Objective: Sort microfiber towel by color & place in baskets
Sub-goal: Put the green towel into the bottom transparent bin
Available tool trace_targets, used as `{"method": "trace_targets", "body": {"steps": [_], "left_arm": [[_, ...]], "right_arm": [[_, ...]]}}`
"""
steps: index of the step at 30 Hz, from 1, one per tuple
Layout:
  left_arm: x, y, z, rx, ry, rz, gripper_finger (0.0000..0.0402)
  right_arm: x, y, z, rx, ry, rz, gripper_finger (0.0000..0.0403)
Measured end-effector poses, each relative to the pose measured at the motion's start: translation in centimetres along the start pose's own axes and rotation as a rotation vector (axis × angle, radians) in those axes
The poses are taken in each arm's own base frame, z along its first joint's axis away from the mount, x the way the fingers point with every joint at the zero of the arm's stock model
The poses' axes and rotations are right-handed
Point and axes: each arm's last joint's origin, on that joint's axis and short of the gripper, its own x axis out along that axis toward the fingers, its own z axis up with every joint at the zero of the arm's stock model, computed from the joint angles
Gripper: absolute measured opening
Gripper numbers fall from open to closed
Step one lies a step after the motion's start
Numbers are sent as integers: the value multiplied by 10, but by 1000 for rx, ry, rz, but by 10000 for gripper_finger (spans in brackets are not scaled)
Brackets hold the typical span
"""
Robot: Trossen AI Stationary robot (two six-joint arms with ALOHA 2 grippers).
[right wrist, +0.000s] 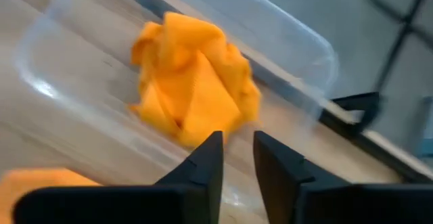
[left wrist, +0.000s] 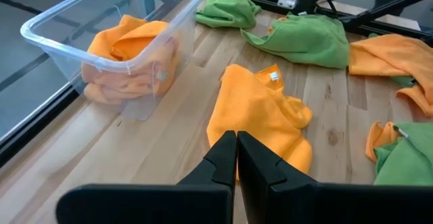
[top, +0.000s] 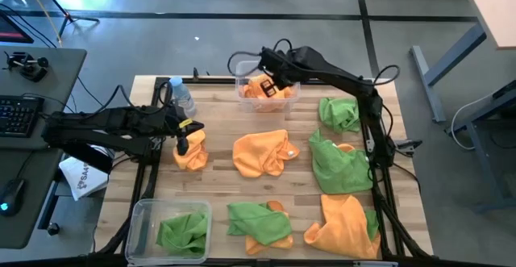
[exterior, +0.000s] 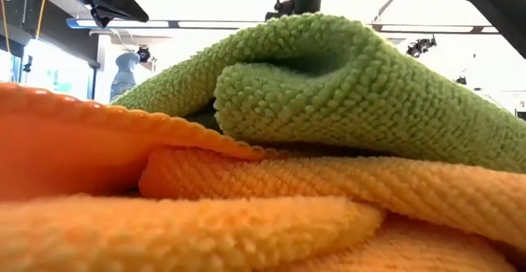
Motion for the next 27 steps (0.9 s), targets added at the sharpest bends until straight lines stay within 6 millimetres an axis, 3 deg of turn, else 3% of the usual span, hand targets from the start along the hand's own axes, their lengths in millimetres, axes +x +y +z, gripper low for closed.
{"method": "trace_targets", "body": {"steps": [7, 13, 20, 27], "left_arm": [[12, -4, -1, -25, 51, 13, 0], [29, -11, -3, -87, 117, 10, 0], [51, -39, 15, -53, 139, -70, 0], [84, -83, 51, 101, 228, -87, 0]], "right_arm": [[-35, 3, -32, -117, -50, -80, 4], [-46, -14, -98, -89, -34, -99, 2], [-54, -41, -191, 110, -118, 210, 1], [-51, -58, -243, 238, -204, 467, 1]]}}
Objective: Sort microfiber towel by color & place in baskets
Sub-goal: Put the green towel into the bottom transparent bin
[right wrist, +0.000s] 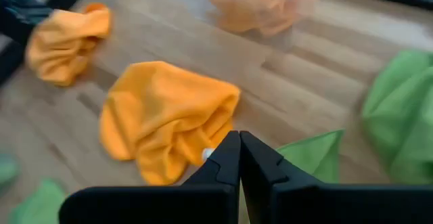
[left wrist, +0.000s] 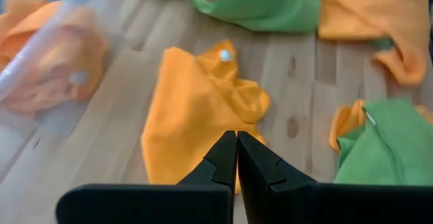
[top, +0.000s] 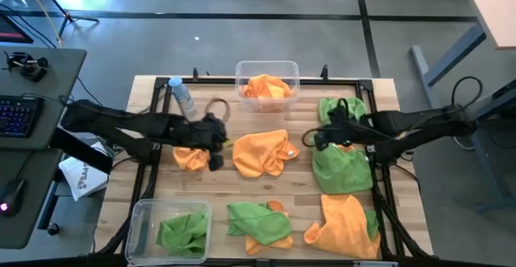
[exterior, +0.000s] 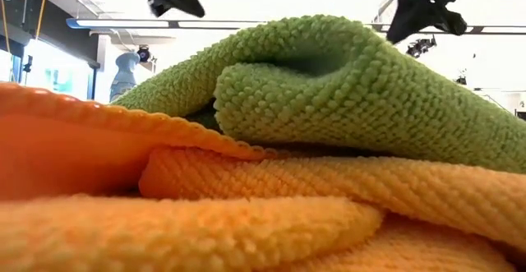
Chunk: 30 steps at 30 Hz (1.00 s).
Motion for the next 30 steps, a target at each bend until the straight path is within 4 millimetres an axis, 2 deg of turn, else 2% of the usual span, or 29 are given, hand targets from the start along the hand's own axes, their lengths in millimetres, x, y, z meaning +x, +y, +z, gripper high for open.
{"method": "trace_targets", "body": {"steps": [4, 9, 13, 19, 24, 30], "left_arm": [[19, -29, 20, 117, 84, -3, 0], [45, -65, 32, 201, 182, -13, 0], [65, -92, 34, 233, 226, -28, 0], [90, -128, 26, 157, 309, -86, 0], [110, -143, 13, 76, 334, -87, 6], [126, -150, 3, -2, 407, -129, 47]], "right_arm": [[-5, -10, -11, 25, -3, 53, 1], [-7, -13, -14, 5, -5, 63, 0], [-7, -12, -13, -55, -12, 71, 0], [-7, -12, -13, -86, -11, 72, 0], [-7, -12, -14, -124, 6, 83, 0], [-7, -12, -15, -144, 32, 92, 0]]}}
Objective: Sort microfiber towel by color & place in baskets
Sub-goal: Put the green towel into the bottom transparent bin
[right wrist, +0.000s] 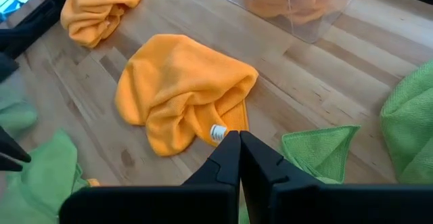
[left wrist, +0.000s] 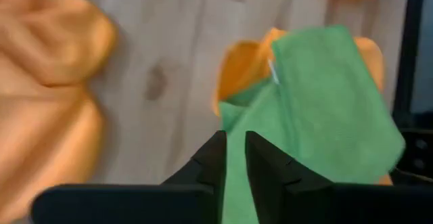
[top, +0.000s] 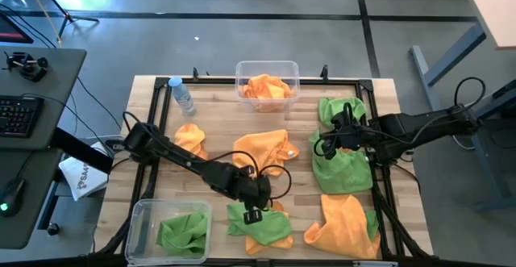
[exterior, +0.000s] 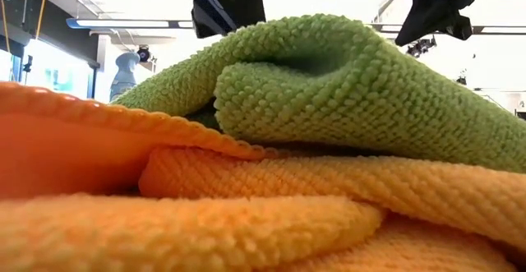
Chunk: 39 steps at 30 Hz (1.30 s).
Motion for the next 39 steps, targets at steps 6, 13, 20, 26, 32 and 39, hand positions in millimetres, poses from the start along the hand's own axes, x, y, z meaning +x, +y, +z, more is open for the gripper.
{"method": "trace_targets", "body": {"steps": [6, 13, 20, 26, 32, 39], "left_arm": [[9, -10, -4, 13, 39, -87, 103], [15, -16, -8, 30, 51, -94, 121], [43, -20, -11, 19, 85, -133, 118], [59, -23, -14, -25, 155, -211, 118], [59, -24, -12, -29, 178, -284, 96], [58, -24, -12, -33, 181, -287, 8]], "right_arm": [[0, 0, 0, 0, 0, 0, 0], [0, 0, 0, 1, 2, 2, 0], [0, 0, 0, 1, 2, 2, 0], [0, 0, 0, -7, 2, 1, 0], [0, 0, 0, -19, 2, 0, 0], [0, 0, 0, -20, -11, -12, 0]]}}
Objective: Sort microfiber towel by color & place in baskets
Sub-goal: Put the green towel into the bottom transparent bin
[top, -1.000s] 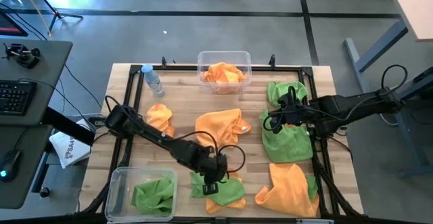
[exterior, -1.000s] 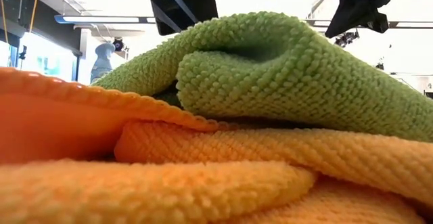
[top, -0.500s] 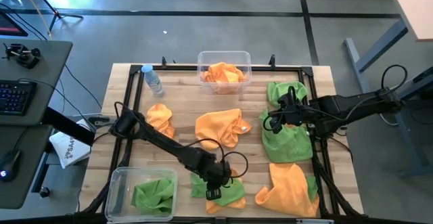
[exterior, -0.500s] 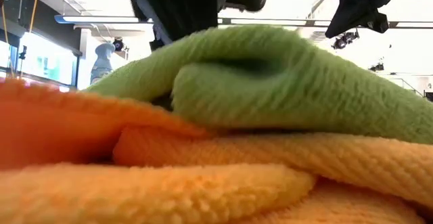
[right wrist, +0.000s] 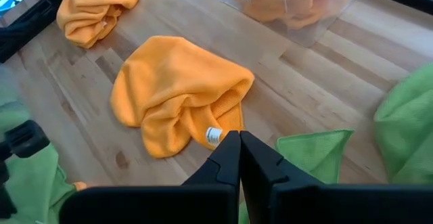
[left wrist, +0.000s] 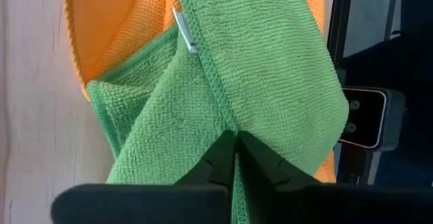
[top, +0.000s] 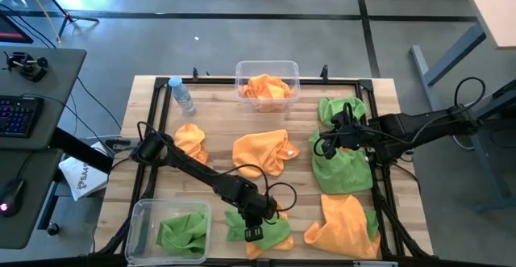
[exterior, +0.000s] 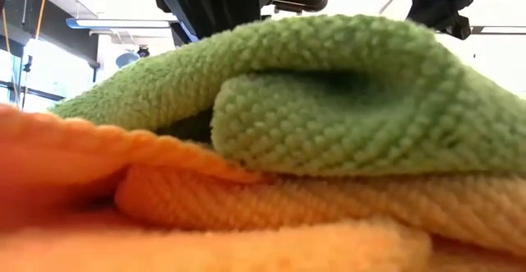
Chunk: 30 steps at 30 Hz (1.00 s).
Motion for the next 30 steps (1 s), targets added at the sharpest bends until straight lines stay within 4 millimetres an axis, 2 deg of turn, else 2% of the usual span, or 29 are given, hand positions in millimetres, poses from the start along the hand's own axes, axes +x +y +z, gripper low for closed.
{"method": "trace_targets", "body": {"steps": [4, 8, 12, 18, 25, 30], "left_arm": [[-10, 1, 0, 1, 4, 8, 2], [-36, 3, 2, -1, -15, 21, 1], [-74, 1, 2, 5, -109, 83, 0], [-143, -8, -3, 22, -316, 103, 0], [-217, -19, -28, 27, -551, 162, 0], [-257, -19, -45, -19, -691, 191, 0]], "right_arm": [[0, 0, 0, 0, -1, -1, 0], [0, 0, 0, -2, 2, -4, 0], [0, -1, 0, -4, 4, -7, 0], [0, -1, -1, -5, 6, -9, 0], [1, 0, -1, -3, 6, -15, 0], [7, 2, -2, 34, 16, -37, 0]]}}
